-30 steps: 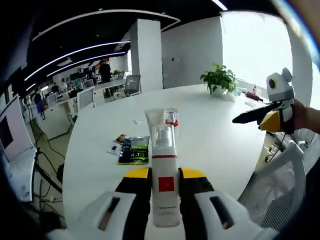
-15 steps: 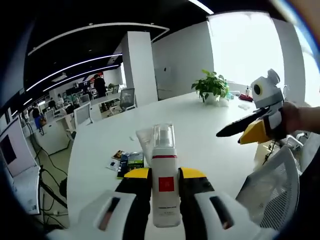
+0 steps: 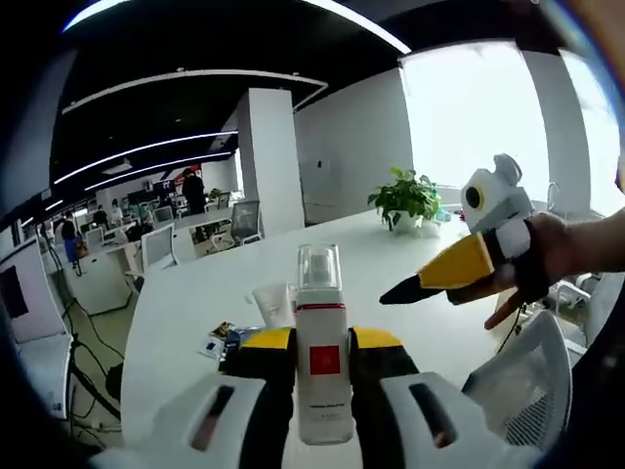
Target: Arrange the skincare products in the storage area until every visible bottle or jar stands upright without overlapping.
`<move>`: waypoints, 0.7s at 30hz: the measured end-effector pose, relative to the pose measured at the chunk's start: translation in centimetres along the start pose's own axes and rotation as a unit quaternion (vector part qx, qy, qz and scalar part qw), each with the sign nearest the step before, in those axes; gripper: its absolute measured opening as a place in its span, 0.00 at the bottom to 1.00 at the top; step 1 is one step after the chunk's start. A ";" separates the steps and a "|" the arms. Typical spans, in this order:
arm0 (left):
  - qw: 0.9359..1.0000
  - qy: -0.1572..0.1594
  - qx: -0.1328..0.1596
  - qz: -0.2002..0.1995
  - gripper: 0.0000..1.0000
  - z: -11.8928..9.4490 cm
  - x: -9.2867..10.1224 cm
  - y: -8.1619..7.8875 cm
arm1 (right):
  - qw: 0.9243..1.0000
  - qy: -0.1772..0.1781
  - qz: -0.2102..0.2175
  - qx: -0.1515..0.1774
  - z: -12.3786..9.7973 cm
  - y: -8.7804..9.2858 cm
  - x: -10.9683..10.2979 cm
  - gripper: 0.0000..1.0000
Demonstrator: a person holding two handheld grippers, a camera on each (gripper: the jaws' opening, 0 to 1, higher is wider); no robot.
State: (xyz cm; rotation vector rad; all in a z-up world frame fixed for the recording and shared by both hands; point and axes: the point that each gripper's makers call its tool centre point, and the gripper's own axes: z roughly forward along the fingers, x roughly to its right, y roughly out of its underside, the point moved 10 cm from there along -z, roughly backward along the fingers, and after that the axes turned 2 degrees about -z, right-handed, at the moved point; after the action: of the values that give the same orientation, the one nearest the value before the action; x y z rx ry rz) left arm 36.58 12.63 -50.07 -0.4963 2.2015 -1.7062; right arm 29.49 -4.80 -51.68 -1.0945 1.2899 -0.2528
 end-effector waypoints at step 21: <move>0.999 0.009 0.009 0.035 0.22 0.3 0.9 -0.7 | 0.999 -0.042 0.021 -0.012 3.8 -0.7 -1.1 0.40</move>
State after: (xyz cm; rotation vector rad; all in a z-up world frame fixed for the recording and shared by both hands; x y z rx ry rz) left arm 35.95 11.81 -49.44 -0.3974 2.1868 -1.6998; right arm 32.68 -2.47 -50.84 -1.0859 1.2426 -0.1579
